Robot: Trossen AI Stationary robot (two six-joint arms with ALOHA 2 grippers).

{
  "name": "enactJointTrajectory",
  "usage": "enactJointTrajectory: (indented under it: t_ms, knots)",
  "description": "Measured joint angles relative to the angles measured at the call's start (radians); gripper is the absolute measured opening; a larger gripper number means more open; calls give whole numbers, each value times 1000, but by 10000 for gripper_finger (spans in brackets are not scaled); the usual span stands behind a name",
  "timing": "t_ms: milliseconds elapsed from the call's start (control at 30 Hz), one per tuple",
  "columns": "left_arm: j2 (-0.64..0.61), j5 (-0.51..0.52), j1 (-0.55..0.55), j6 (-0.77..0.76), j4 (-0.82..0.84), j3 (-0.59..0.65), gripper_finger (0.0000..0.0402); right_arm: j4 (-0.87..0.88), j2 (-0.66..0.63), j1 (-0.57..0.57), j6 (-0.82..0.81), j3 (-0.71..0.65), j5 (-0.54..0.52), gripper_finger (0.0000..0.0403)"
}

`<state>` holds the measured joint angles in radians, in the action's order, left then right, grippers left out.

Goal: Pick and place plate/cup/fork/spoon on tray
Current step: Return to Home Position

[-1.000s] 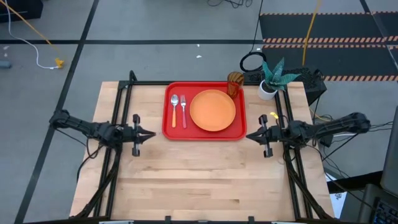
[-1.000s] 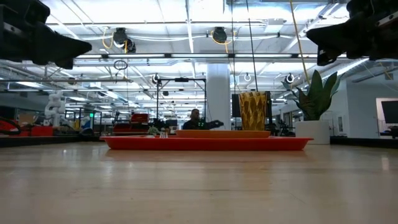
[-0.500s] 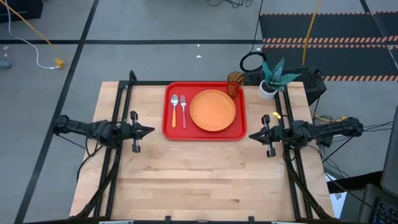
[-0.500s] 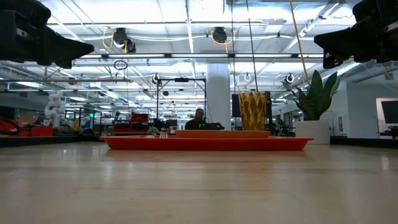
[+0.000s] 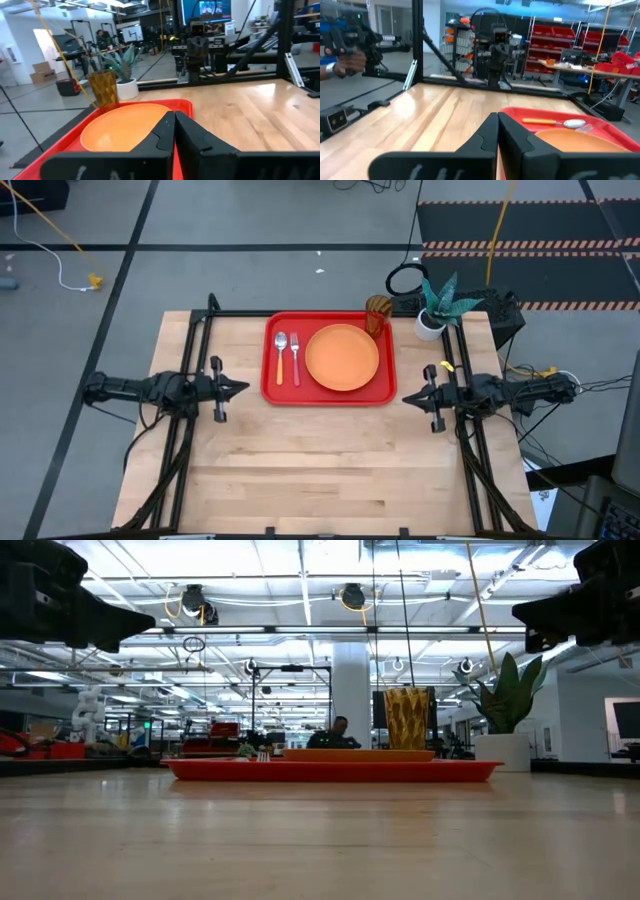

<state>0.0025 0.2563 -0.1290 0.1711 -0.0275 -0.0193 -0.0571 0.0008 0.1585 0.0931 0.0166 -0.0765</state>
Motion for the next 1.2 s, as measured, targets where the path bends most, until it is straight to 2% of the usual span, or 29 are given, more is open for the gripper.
enactJointTrajectory:
  t_ms: [267, 500, 633, 967, 1200]
  knots:
    - [0, -90, 63, 3, 14, 0, 4, 21, 1, 0, 8, 0, 2, 0]
    - [0, -189, 133, -17, 13, 6, 14, 26, 1, 0, 29, -3, 2, 0]
    - [0, -231, 152, -21, 18, 7, 4, 27, 1, 0, 32, -3, 2, 0]
    - [4, -256, 155, -13, 20, 8, 4, 27, 1, 0, 46, -3, 2, 0]
    - [4, -256, 155, -14, 20, 8, 20, 28, 3, 0, 47, -2, 2, 0]
